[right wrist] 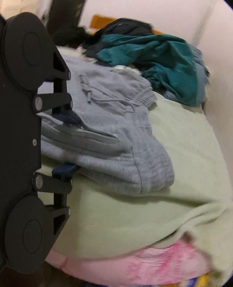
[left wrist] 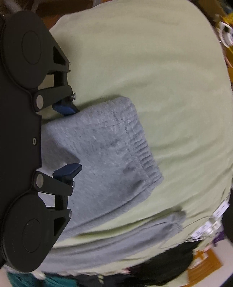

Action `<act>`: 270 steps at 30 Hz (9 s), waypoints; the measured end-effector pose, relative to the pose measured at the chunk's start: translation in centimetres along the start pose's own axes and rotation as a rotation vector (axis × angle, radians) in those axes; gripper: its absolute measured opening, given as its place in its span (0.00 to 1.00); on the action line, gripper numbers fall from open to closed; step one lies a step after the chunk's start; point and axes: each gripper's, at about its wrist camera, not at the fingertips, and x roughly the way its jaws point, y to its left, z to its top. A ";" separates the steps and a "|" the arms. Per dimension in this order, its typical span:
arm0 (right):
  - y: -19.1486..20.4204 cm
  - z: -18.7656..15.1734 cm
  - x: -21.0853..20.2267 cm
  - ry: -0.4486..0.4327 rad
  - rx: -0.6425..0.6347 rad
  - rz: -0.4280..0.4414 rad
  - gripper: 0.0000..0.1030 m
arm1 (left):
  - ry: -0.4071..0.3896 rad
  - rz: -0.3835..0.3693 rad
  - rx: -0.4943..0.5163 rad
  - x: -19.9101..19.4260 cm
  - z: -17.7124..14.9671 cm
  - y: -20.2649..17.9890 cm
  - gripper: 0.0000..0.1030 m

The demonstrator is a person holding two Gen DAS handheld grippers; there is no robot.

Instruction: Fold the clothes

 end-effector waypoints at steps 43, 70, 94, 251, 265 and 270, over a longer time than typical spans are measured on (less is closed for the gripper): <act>13.0 3.9 -0.2 -0.027 -0.143 0.071 0.12 | -0.145 -0.314 0.072 -2.6 7.5 -12.5 0.08; 23.6 8.8 11.5 -0.222 -0.105 0.034 0.12 | -0.149 -0.388 0.154 4.8 15.4 -23.6 0.06; 26.1 10.6 24.5 -0.113 -0.288 -0.149 0.30 | -0.164 -0.247 0.116 10.6 17.2 -26.5 0.08; 62.8 -43.0 41.7 0.755 -1.679 0.600 0.52 | -0.076 -0.122 0.771 11.2 17.5 -20.4 0.02; 47.3 -31.5 37.4 0.557 -1.211 0.217 0.28 | -0.127 -0.100 0.725 7.3 19.0 -20.1 0.02; 47.2 -30.9 35.2 0.484 -1.244 0.243 0.37 | -0.134 -0.294 0.867 4.8 15.4 -24.6 0.07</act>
